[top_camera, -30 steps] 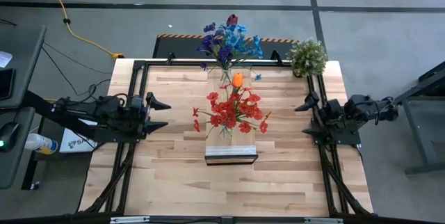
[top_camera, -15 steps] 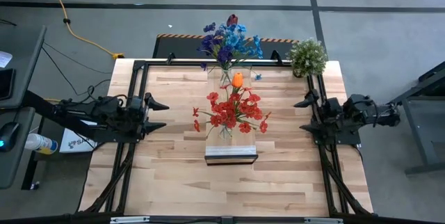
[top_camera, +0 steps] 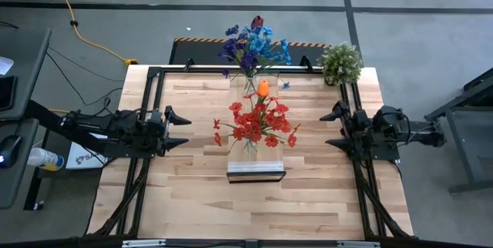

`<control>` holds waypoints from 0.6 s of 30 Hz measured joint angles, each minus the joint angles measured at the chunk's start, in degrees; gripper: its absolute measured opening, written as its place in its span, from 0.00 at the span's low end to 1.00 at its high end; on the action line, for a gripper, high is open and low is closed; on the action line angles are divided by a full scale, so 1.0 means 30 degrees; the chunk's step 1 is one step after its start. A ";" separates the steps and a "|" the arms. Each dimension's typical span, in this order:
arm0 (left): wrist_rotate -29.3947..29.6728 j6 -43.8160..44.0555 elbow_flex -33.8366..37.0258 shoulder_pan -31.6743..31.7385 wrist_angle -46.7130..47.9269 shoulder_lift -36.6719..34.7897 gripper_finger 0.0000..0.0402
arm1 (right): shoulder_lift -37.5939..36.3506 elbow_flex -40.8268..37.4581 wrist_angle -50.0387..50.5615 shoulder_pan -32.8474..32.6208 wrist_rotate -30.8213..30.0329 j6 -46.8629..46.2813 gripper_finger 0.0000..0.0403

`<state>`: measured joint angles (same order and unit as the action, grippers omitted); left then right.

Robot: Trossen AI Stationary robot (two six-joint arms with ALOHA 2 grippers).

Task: Pick and place flowers into a vace then onto a shelf
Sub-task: Return to Home Position

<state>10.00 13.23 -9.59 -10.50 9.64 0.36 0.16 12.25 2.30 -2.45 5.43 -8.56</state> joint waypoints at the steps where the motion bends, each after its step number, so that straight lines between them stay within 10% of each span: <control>1: 0.0000 -0.0104 0.0009 0.0000 0.0009 0.0000 0.95 | 0.0000 -0.0003 0.0000 0.0152 0.0226 0.0000 0.95; 18: 0.0204 -0.0417 0.0009 0.0000 -0.0229 0.0000 0.95 | 0.0036 0.0000 0.0470 0.0988 -0.0776 0.0882 0.95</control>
<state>10.61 11.97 -9.56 -10.50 8.96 0.36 0.27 12.25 3.71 0.51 3.10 -5.91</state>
